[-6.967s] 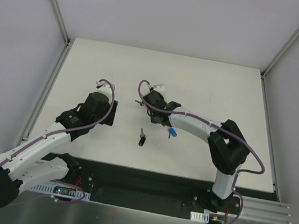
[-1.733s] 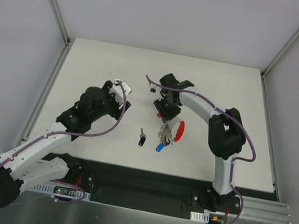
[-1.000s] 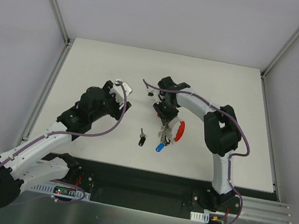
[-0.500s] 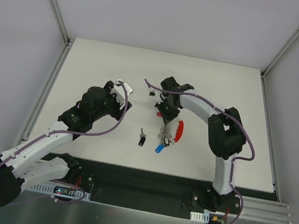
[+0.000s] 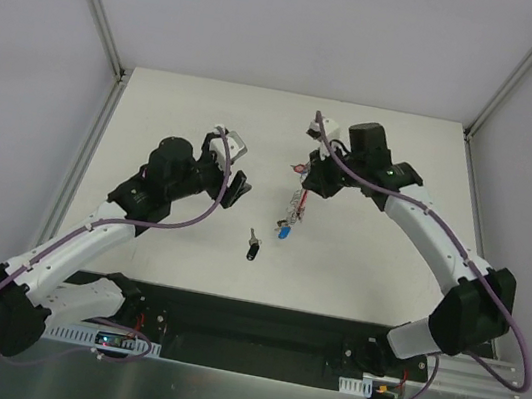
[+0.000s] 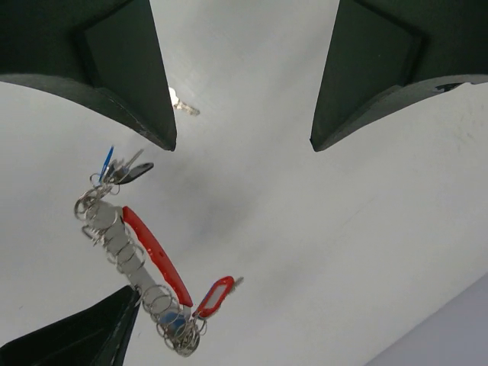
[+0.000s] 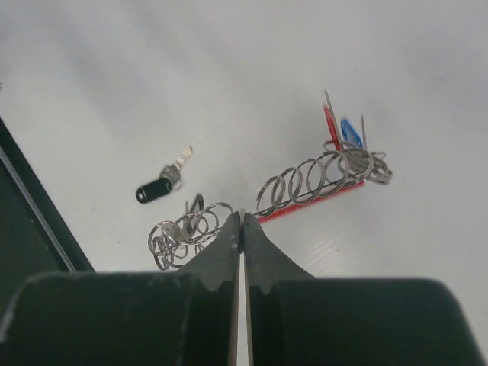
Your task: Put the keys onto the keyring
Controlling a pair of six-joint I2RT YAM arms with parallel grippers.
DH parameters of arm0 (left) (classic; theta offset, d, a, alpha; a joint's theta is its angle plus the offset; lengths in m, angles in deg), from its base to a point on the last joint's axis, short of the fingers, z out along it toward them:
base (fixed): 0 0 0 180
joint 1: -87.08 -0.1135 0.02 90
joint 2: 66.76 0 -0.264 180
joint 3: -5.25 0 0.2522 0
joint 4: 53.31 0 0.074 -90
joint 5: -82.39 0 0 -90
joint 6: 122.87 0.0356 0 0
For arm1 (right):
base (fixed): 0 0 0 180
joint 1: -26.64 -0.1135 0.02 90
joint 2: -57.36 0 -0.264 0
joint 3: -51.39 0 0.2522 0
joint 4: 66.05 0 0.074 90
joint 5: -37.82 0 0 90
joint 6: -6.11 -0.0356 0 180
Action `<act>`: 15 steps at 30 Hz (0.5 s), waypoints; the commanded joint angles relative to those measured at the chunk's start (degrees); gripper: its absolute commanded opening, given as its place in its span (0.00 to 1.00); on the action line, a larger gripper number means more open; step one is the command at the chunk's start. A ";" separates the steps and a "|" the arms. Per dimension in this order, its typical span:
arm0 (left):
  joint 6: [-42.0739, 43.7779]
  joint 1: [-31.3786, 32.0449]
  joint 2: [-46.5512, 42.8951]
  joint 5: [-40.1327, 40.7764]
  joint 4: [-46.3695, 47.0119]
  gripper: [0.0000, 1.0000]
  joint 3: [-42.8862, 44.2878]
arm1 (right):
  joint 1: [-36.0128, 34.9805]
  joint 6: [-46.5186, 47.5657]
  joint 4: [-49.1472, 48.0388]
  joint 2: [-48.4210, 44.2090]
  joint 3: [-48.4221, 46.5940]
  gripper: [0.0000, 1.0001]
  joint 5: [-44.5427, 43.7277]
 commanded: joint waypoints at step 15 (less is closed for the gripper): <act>-2.88 0.40 16.39 -29.18 5.68 0.67 26.96 | 10.23 -10.69 -28.81 -14.40 3.17 0.02 34.45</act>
